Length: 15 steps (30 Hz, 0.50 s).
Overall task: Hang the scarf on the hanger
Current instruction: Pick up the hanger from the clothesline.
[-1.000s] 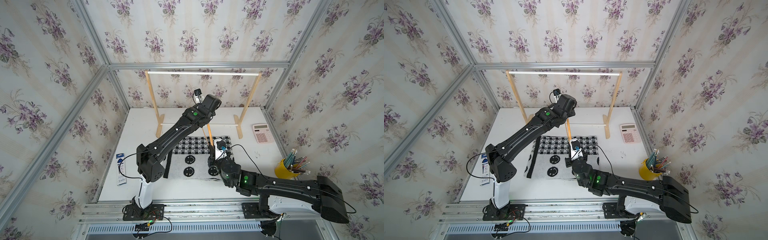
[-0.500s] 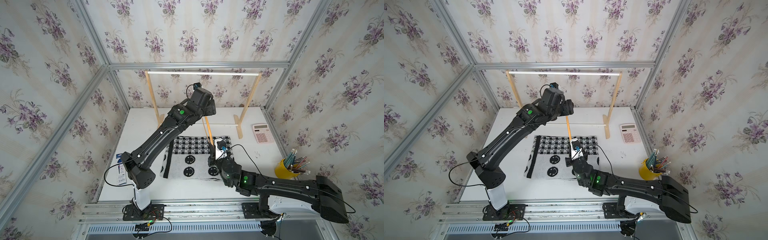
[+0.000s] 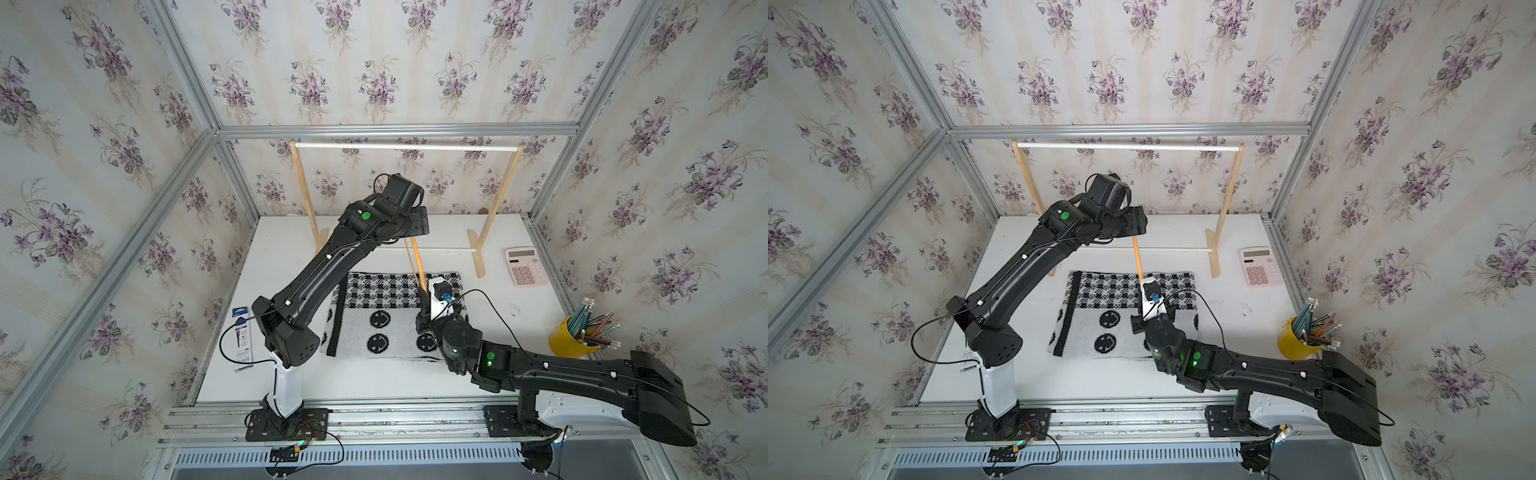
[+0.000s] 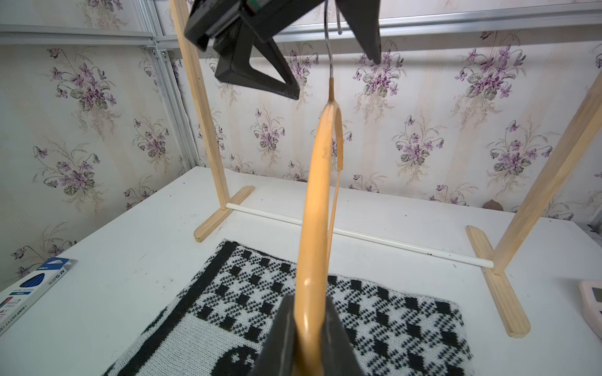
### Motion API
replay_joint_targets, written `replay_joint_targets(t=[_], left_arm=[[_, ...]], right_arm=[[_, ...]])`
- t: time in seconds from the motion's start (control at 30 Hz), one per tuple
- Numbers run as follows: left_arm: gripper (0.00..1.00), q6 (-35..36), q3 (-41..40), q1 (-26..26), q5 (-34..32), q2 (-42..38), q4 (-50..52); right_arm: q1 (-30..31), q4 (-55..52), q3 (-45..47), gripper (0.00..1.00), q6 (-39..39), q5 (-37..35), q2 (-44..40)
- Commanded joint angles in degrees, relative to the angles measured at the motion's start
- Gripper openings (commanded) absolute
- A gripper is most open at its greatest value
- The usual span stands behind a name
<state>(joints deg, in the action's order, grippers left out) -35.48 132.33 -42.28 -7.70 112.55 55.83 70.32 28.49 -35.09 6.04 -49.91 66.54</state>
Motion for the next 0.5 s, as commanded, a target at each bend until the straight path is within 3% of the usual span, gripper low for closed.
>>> replay_joint_targets(t=[0.0,0.47], left_arm=[[0.8,-1.26,2.7,0.41,0.21,1.97,1.71],[0.72,-4.63,8.39,0.8,1.28,7.16,7.99]], right_arm=[[0.03,2.6,-0.41,0.0,0.72,-0.02,0.46],[-0.01,2.54,-0.94,0.0,1.21,1.07,1.28]])
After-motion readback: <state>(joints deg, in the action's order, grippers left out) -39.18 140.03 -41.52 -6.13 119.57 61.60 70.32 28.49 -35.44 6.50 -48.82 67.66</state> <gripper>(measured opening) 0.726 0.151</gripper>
